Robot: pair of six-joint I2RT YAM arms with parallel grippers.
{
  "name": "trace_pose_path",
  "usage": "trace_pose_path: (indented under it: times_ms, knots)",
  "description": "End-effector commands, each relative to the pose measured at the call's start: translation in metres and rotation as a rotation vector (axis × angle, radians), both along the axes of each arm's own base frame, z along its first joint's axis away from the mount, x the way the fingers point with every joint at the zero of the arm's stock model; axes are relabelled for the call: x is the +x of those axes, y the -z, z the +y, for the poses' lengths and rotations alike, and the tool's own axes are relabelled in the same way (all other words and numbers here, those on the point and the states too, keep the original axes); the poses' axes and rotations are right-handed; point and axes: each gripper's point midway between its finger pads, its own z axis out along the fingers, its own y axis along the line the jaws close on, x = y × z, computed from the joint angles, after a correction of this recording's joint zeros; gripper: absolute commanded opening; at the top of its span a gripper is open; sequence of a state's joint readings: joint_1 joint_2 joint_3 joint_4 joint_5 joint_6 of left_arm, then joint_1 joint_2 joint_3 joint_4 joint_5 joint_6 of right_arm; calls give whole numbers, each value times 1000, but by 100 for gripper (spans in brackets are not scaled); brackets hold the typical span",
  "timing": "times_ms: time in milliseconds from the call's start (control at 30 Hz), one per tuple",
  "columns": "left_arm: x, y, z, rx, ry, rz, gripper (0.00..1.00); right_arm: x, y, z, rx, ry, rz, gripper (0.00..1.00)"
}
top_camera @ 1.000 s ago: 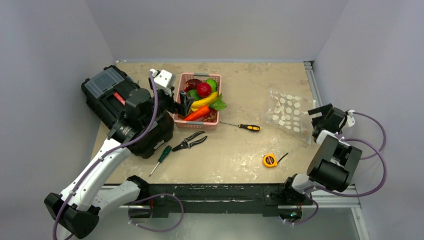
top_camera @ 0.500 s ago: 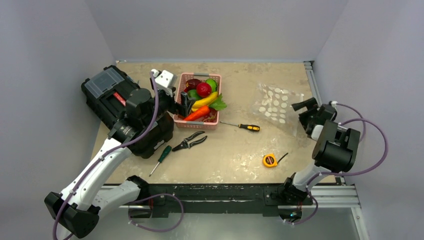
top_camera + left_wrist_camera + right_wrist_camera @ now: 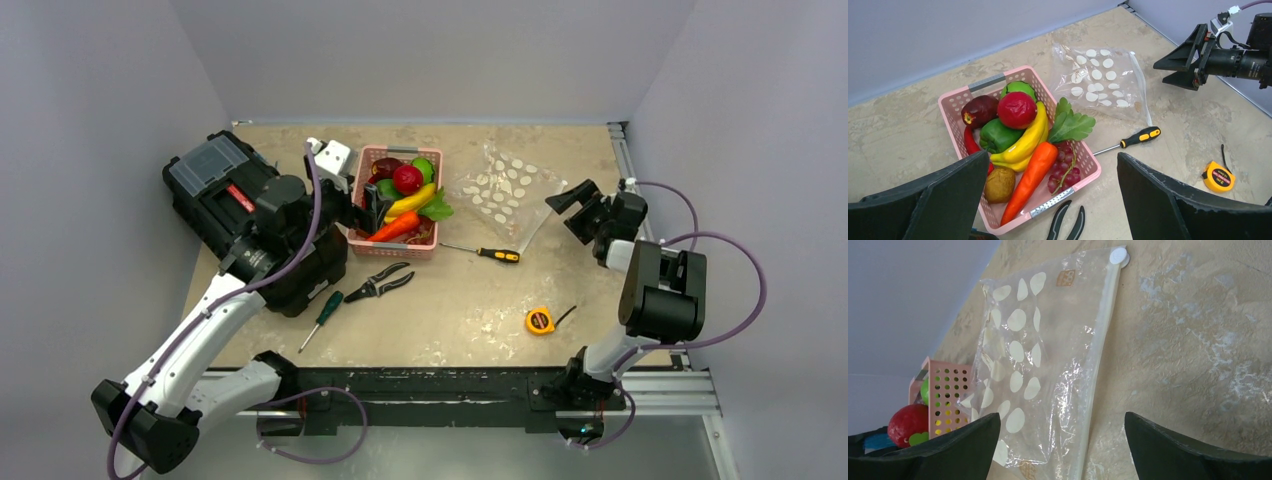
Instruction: Place the food in the zip-top bag and seal the zipper
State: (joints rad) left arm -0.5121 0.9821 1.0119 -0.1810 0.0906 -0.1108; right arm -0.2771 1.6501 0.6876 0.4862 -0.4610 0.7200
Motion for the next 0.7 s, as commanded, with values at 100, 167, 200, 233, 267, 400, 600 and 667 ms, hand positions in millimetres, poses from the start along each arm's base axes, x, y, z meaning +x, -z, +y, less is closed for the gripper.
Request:
trace_pose_path:
  times_ms: [100,167,200,233,267,400,600,667]
  knots:
    - [-1,-27,-7,-36,32,-57,98,25,-11,2,53,-27,-63,85]
    - [0,-26,-7,-35,33,-56,98,30,-7,3,85,-22,-60,80]
    - [0,-25,-8,-34,32,-54,98,32,-4,4,100,-22,-54,76]
    - [0,-26,-8,-34,32,-55,98,35,-3,5,114,-27,-52,73]
    - [1,-25,-7,-33,30,-53,98,36,-1,7,130,-32,-50,72]
    - [2,-24,-8,-32,33,-50,98,40,1,16,190,-60,-70,58]
    - [3,-21,-10,-29,35,-37,97,39,0,22,214,-79,-92,34]
    - [3,-20,-11,-31,40,-34,97,38,-1,24,222,-86,-99,31]
